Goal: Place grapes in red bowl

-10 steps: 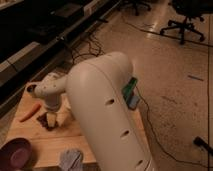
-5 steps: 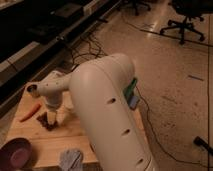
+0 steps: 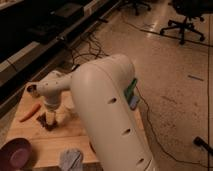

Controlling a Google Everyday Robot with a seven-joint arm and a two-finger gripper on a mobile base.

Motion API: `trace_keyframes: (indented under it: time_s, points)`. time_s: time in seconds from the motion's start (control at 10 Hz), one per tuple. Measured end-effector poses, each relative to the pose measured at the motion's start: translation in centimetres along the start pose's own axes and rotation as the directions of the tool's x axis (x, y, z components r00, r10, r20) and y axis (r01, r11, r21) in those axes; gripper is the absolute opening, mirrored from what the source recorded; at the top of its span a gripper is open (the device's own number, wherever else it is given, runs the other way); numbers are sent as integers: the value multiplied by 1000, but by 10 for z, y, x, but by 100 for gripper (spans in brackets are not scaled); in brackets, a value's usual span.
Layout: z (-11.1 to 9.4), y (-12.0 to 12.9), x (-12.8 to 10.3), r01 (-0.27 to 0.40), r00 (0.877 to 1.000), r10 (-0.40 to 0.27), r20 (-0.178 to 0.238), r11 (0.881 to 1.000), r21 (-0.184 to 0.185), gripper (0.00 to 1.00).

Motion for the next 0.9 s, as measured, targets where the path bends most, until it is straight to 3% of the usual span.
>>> trace_keyframes:
  time_s: [0.3,0.5,0.7,0.9]
  points:
    - [3,13,-49,90,995,-87,53,995,-50,80]
    - [8,25,-59,113,993,-110,43,990,-79,80]
    - [17,46,-64,78,995,-83,-56,993,-85,80]
    - [20,53,-46,-1,993,-6,-116,998,-64,80]
